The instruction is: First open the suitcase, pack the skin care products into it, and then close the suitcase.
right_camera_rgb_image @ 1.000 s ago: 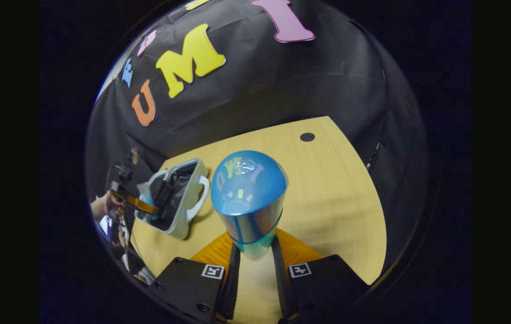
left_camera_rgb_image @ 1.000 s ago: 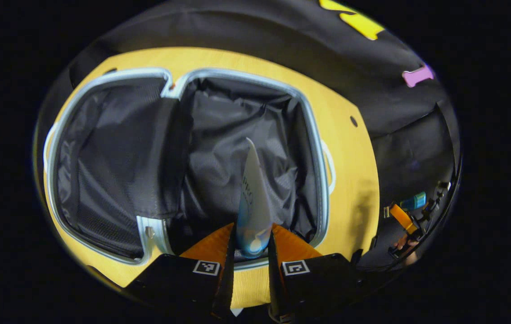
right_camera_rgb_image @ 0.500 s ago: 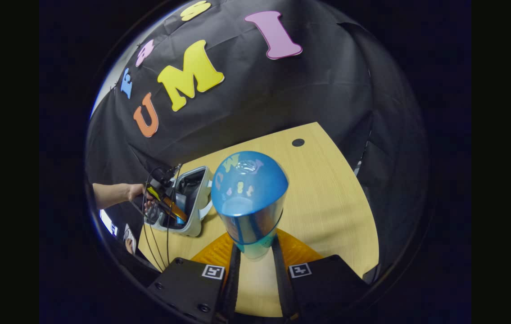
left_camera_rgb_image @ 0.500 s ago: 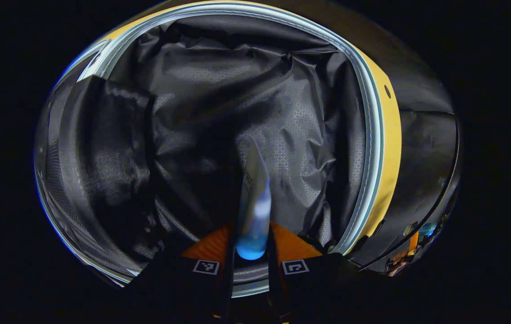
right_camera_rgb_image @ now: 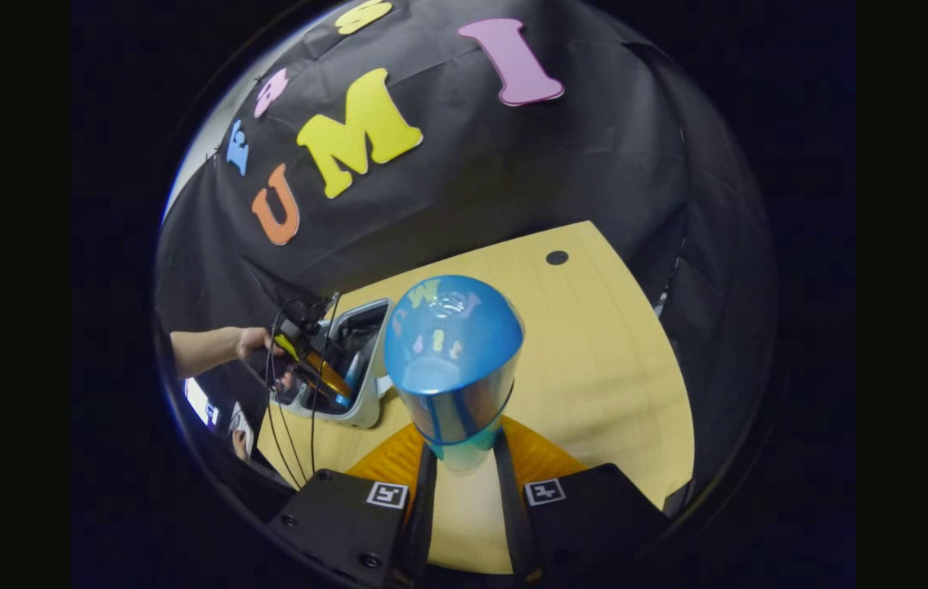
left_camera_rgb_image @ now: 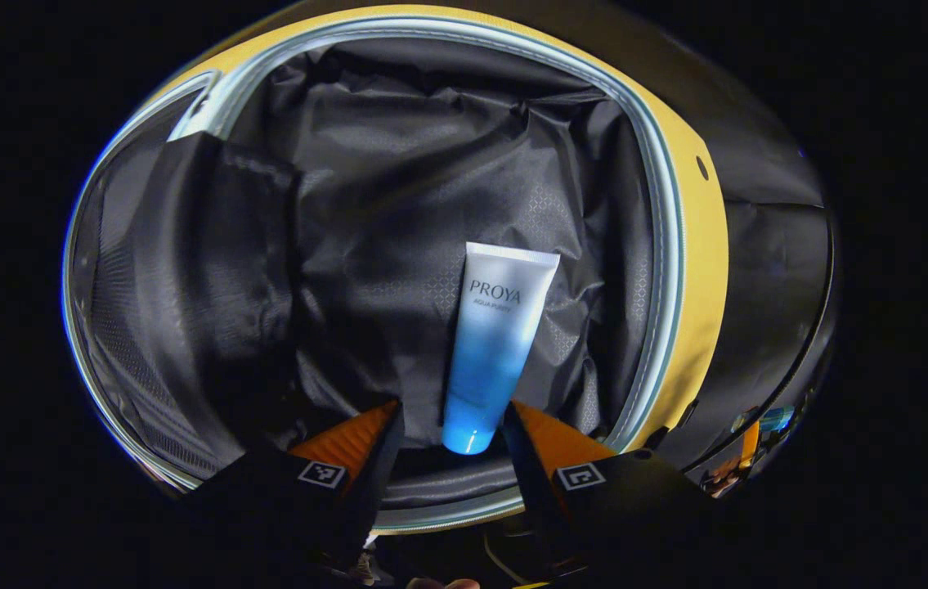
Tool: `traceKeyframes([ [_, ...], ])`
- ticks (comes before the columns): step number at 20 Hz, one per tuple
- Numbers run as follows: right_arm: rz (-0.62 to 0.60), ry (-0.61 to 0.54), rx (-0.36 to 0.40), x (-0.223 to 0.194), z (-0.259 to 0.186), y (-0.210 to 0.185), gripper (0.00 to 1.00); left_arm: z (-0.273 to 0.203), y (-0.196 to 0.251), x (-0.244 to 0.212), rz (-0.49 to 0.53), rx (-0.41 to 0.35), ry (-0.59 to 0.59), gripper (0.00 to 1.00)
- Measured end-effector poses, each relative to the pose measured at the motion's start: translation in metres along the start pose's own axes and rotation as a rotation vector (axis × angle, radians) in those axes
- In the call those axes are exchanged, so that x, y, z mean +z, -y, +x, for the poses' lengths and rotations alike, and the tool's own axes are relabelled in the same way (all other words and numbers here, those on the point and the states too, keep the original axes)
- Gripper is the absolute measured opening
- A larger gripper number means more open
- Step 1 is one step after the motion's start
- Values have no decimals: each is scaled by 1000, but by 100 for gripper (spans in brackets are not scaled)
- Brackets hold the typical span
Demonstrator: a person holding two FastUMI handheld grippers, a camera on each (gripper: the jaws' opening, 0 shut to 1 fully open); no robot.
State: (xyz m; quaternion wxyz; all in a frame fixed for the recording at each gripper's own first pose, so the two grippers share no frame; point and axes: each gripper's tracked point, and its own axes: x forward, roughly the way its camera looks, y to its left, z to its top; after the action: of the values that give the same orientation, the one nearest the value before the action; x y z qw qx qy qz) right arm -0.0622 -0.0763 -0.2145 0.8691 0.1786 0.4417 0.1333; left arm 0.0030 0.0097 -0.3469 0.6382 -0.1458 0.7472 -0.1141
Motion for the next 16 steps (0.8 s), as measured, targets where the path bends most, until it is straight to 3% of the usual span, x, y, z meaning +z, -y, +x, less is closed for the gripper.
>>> traceKeyframes([
  [4, -83, -45, 107, 5, 22, -56, 35, -36, 6, -7, 6, -59, 163, 97],
  [7, -171, -126, 211, 6, 47, -116, 35, -69, 12, -21, 40, -108, 359, 98],
  [10, -266, -229, 282, 1, 81, -173, 35, -102, 16, -39, 78, -85, 576, 98],
  [13, -333, -370, 306, -14, 127, -226, 35, -134, 16, -72, 43, -78, 782, 98],
  [16, -306, -534, 245, -36, 168, -235, 33, -149, 13, -110, -30, -125, 881, 98],
])
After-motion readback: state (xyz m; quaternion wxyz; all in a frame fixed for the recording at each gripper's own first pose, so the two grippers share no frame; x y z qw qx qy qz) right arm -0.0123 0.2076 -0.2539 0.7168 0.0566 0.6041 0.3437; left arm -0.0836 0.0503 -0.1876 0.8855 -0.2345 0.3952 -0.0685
